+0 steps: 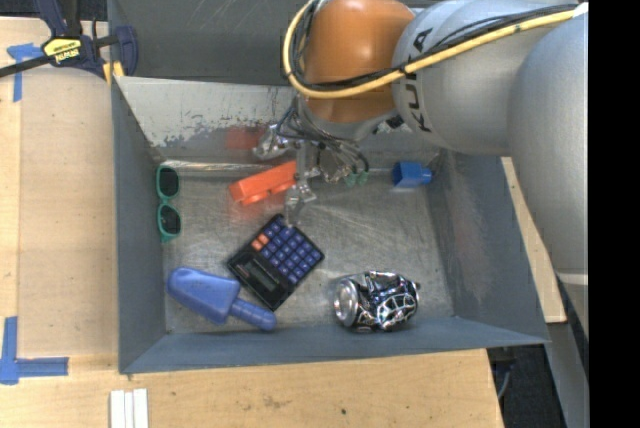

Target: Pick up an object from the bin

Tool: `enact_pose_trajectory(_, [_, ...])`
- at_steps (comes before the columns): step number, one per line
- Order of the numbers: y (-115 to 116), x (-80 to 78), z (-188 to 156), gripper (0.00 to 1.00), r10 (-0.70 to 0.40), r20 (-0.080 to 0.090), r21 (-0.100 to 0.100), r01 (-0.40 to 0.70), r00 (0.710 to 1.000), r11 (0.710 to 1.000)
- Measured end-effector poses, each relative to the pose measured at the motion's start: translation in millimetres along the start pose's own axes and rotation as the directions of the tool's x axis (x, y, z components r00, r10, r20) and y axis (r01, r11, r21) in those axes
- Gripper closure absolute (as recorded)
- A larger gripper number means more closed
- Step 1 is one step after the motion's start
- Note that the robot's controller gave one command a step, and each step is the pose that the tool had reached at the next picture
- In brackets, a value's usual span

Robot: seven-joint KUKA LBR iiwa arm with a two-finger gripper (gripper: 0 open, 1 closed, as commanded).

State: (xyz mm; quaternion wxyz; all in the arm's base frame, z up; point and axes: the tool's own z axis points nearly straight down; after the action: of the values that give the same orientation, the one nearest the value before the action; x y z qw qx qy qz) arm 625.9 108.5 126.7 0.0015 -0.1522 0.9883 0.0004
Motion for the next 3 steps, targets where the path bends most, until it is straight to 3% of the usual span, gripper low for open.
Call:
enact_pose_trajectory(1, [3.2, -5.1, 52.7, 0.00, -0.031, -0.002, 0.002, 0.031, 1.000, 1.000])
enact_pose_trajectory(2, [4.4, -9.5, 47.9, 1.00, -0.028, 0.022, 0.001, 0.028, 0.999, 1.000])
enact_pose_trajectory(3, [4.4, -9.5, 47.9, 1.00, -0.027, 0.022, 0.001, 0.027, 0.999, 1.000])
